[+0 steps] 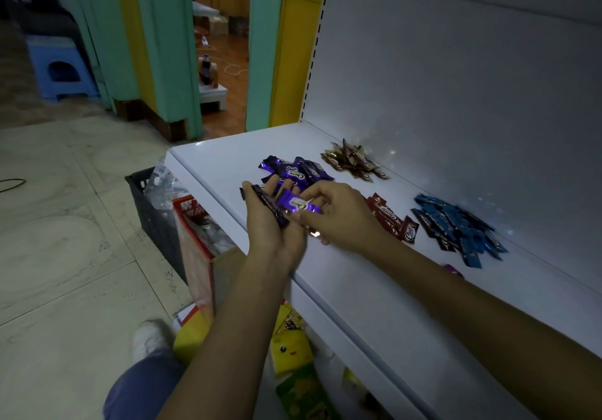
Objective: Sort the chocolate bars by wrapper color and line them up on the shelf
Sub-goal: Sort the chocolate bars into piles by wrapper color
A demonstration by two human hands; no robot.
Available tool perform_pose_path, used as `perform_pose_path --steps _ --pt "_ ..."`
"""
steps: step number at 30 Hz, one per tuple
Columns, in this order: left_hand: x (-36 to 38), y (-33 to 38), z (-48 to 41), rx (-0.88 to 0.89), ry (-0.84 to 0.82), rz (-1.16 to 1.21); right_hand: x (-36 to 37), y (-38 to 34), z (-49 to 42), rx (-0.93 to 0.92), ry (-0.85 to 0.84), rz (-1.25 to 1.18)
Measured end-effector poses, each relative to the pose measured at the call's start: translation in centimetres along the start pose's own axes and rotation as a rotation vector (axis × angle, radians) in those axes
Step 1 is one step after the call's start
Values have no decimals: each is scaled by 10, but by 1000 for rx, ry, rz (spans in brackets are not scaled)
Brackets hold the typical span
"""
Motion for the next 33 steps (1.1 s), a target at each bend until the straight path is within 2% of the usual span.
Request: perform_pose_path --steps 5,12,16,18,21,23,27,30,33 --pt "-1 2 -4 4 -43 17 0 0 -16 -35 124 0" --pt "3 2 1 -59 -97 -30 2 3 -30 -31 195 -164" --pt "3 3 4 -122 -111 -62 1 6 -30 -78 208 -9" --pt "4 5 5 -141 -98 -82 -1 5 -30 -89 220 -10" --pt "4 5 4 -144 -67 -76 -3 2 -31 -59 226 -214" --pt "5 5 2 -147 -20 -89 -8 5 -42 -13 301 -325" --pt "4 5 1 -156 23 -85 -20 21 -69 141 473 -366" --pt "2 4 1 -162 13 -75 -23 31 -83 246 443 -260" --pt "2 5 1 -158 4 -77 -23 33 -95 191 392 -48"
Point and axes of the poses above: each hand's wrist, its own z-axis away from the middle knuckle, its own x-axis out of the palm, y = z × x, the point moved 2 cm from there along -z, towards the middle knuckle, and after that the axes turned 13 degrees about -z, right-handed, at the moved point
